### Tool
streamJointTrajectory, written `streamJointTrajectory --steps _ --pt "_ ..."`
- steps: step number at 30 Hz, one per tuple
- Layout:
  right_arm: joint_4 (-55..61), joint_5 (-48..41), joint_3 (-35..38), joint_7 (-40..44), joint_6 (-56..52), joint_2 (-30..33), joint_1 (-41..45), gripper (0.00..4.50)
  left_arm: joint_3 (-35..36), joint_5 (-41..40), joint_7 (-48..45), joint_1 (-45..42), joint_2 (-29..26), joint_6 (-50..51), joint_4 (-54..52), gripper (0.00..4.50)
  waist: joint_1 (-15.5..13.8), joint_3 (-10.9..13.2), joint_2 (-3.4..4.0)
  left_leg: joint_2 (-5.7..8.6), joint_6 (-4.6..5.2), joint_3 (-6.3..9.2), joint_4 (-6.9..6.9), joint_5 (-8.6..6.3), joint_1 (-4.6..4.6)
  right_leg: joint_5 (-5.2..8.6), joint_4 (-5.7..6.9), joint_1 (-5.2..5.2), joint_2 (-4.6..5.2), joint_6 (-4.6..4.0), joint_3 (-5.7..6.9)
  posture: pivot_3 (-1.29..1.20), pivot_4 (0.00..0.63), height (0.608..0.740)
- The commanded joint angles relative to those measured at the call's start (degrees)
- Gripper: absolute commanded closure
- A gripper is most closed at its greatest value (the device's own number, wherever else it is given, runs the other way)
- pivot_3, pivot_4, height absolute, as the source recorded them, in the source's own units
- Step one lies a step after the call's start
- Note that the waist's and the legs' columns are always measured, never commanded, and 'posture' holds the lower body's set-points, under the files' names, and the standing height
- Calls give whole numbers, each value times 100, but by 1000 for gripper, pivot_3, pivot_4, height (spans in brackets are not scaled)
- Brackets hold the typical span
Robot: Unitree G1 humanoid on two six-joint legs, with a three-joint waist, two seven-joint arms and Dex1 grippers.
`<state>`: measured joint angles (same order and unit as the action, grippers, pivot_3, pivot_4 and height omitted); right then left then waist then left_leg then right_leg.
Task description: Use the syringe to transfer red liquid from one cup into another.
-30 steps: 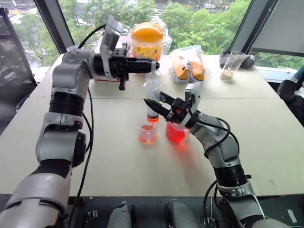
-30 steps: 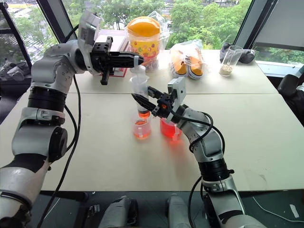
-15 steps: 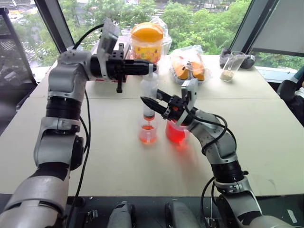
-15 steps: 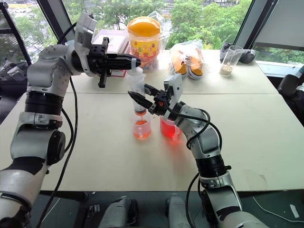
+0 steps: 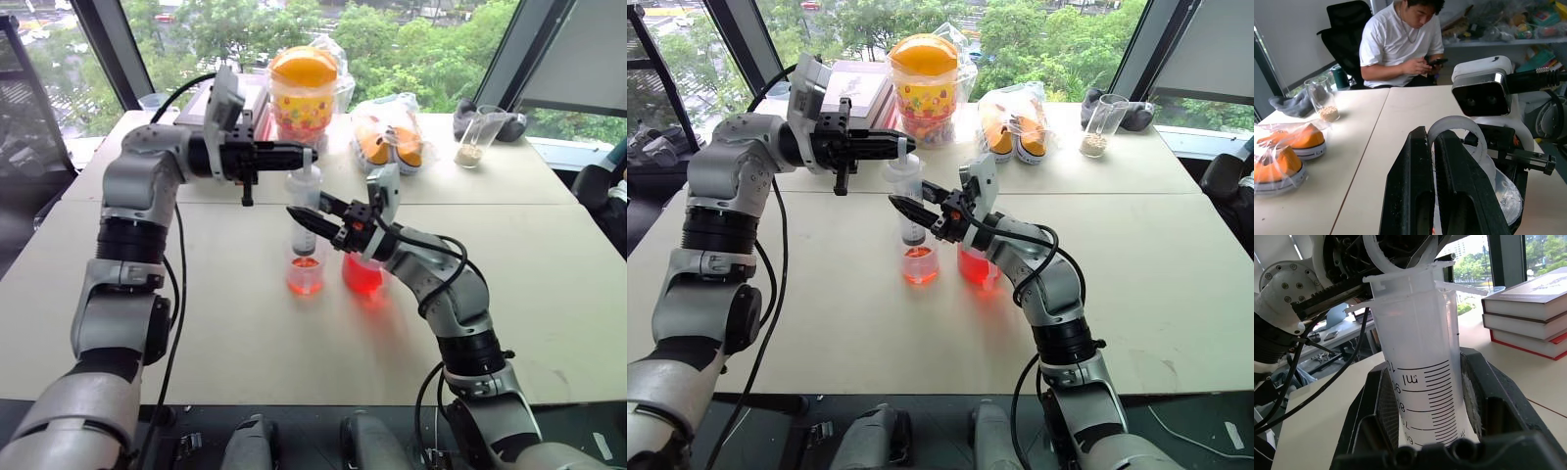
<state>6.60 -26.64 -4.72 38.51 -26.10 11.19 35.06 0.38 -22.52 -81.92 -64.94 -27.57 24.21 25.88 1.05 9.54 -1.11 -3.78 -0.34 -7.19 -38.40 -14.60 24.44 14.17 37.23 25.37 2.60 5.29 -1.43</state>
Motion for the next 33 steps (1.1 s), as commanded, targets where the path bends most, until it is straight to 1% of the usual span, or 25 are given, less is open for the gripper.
streamJointTrajectory --steps 1,2,3,4,6,7,8,12,16,20,22,25,26,28,31,33 --pt "561 -304 418 -174 301 -136 536 3063 -287 31 -150 39 -3 251 -5 3058 2 0 0 0 0 0 0 0 0 0 0 0 0 0 0 0 150 740" --pt "544 -303 411 -169 296 -143 495 3063 -249 19 -139 17 -59 276 3 2605 9 0 0 0 0 0 0 0 0 0 0 0 0 0 0 0 150 740" --pt "526 -308 403 -162 282 -155 443 3063 -183 2 -118 2 -134 293 11 2027 13 0 0 0 0 0 0 0 0 0 0 0 0 0 0 0 150 740" --pt "502 -309 397 -152 273 -165 385 3063 -112 -11 -92 12 -234 317 -1 1688 19 0 0 0 0 1 1 0 -1 0 0 0 -1 0 0 0 150 740" --pt "462 -301 376 -125 259 -170 297 3063 -20 -43 -87 71 -428 349 -55 853 22 0 1 -1 0 0 2 0 -1 0 1 2 -1 0 -1 0 150 740" --pt "440 -302 370 -117 254 -170 266 3063 -4 -46 -94 115 -527 353 -85 342 13 0 1 -1 0 0 3 0 -2 0 1 1 -1 0 0 0 150 740" --pt "445 -306 370 -115 242 -171 242 3063 2 -54 -98 152 -589 365 -124 40 10 0 1 -1 0 0 3 0 -3 0 2 0 -1 0 0 0 150 740" --pt "417 -279 349 -87 243 -121 127 3063 114 -109 -88 449 -987 490 -376 40 15 0 -1 -1 0 -1 3 0 0 0 1 2 1 0 0 0 150 740" --pt "466 -353 416 -141 133 -82 147 3063 154 -228 -38 812 -1197 620 -773 40 8 0 0 -2 0 -2 4 0 0 0 0 3 1 -1 0 0 150 740" --pt "640 -746 841 -608 -713 200 625 3063 177 -371 158 1218 -1166 751 -1301 40 -7 1 0 -1 0 -5 2 0 0 0 1 1 6 -1 0 0 150 740" --pt "652 -1119 1247 -1042 -1425 471 1020 3063 186 -470 258 1320 -1096 863 -1496 40 -24 1 -1 -2 0 -5 -8 0 3 -1 3 1 7 -1 0 0 150 740" --pt "176 -1778 2203 -2035 -3075 1115 2024 3063 108 -526 367 1566 -982 842 -1808 40 -25 3 4 -4 2 -5 -13 -2 5 -1 4 1 8 -2 0 0 150 740" --pt "46 -1889 2379 -2264 -3445 1255 2230 3063 93 -541 398 1618 -963 841 -1870 40 -32 2 2 -4 3 -8 -14 -2 6 -1 5 3 12 -2 -1 0 150 740" --pt "-345 -1858 2604 -2545 -4252 1760 2635 3063 57 -591 454 1781 -902 871 -2059 40 -24 1 2 -6 5 -6 -11 -4 5 1 0 2 11 -5 2 0 150 740" --pt "-1013 -1480 2201 -2347 -5378 3018 2938 3063 25 -643 576 1982 -781 915 -2279 40 -32 0 0 -2 5 -9 13 -4 1 8 -14 4 12 -17 -1 0 150 740" --pt "-1343 -1382 1784 -1997 -5773 3639 2891 3063 19 -685 644 2061 -720 948 -2370 40 -21 0 0 -1 7 -11 18 -5 3 9 -25 5 13 -20 -3 0 150 740"
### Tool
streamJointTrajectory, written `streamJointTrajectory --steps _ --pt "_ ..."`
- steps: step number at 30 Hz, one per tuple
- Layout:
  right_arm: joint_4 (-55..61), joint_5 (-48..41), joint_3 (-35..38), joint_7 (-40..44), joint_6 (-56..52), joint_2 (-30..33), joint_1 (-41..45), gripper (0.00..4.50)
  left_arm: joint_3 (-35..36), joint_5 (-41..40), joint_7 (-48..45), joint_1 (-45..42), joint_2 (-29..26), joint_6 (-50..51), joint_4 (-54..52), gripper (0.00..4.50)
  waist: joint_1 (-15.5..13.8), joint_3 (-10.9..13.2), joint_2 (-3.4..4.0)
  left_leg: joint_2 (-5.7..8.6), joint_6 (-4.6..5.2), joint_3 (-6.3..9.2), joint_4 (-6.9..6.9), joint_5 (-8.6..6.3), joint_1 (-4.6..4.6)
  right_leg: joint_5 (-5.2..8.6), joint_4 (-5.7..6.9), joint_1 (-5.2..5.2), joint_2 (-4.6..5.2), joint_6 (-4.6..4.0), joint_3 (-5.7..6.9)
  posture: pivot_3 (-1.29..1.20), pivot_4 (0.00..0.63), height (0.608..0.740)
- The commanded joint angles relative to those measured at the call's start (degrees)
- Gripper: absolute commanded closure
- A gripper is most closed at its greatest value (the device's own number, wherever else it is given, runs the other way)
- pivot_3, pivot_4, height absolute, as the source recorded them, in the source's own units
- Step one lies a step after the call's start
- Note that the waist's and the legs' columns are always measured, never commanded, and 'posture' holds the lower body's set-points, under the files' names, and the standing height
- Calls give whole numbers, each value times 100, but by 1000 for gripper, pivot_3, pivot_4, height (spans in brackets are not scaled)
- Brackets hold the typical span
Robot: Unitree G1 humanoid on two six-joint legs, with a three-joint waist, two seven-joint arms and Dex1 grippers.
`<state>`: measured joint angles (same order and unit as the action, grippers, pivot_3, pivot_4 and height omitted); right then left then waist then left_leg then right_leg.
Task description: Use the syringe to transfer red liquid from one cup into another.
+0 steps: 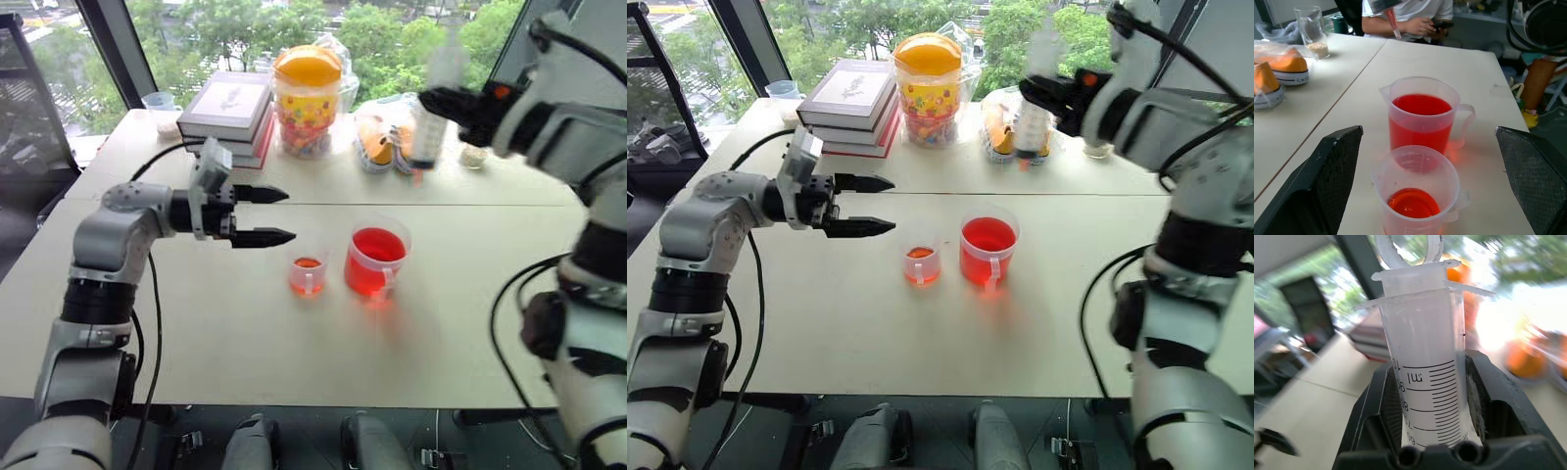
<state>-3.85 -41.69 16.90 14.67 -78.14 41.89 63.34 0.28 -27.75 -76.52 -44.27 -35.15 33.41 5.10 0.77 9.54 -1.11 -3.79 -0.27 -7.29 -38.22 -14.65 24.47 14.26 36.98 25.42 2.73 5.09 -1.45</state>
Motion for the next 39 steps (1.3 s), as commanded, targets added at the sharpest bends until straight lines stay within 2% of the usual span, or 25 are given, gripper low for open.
streamJointTrajectory --steps 1,5,8,17,23,25,28,32,36,39 --pt "-362 136 -575 612 -638 800 -41 3063 17 -170 129 25 55 20 -321 40 23 0 1 2 2 -4 1 -1 2 0 -1 4 1 1 -5 0 150 740" --pt "-724 263 -1189 1131 -988 1333 -542 3063 -19 -200 218 108 125 3 -396 40 56 0 1 1 6 -6 2 -3 -1 -8 0 7 -5 15 -14 0 150 740" --pt "-1197 458 -1578 1480 -957 1504 -855 3063 -36 -249 264 144 157 7 -446 40 44 0 1 1 6 -4 -1 -3 -3 -9 3 5 -6 15 -13 0 150 740" --pt "-1937 977 -2085 1950 -606 1169 -1213 3063 -66 -358 407 299 132 88 -672 40 38 0 2 2 6 -5 -3 -3 -2 -9 3 6 -8 17 -15 0 150 740" --pt "-2091 1182 -1997 2045 -558 940 -1238 183 -84 -488 511 408 106 260 -889 0 26 0 2 3 6 -6 -5 -3 0 -10 2 5 -6 18 -15 0 150 740" --pt "-1959 1182 -1910 2068 -625 960 -1264 80 -86 -499 496 433 71 278 -886 0 23 0 2 3 6 -5 -4 -3 0 -10 2 5 -6 18 -15 0 150 740" --pt "-1386 1106 -1705 2108 -724 1147 -1347 80 -75 -517 437 444 -23 293 -850 0 21 0 2 3 6 -5 -4 -3 0 -10 3 5 -7 18 -14 0 150 740" --pt "24 919 -1298 2181 -716 1558 -1741 80 -49 -538 381 426 -151 313 -794 0 7 1 3 2 6 -4 -2 -3 1 -9 2 7 -6 18 -14 0 150 740" --pt "2257 35 51 2753 -767 1867 -2731 80 15 -614 452 532 -284 449 -971 0 -7 1 1 1 6 -1 0 -3 -1 -8 0 3 -6 18 -9 0 150 740" --pt "3069 -330 734 2909 -739 1831 -3234 80 33 -700 525 552 -350 559 -1077 0 -5 1 1 0 5 3 0 -3 0 -8 0 2 -6 19 -6 0 150 740"
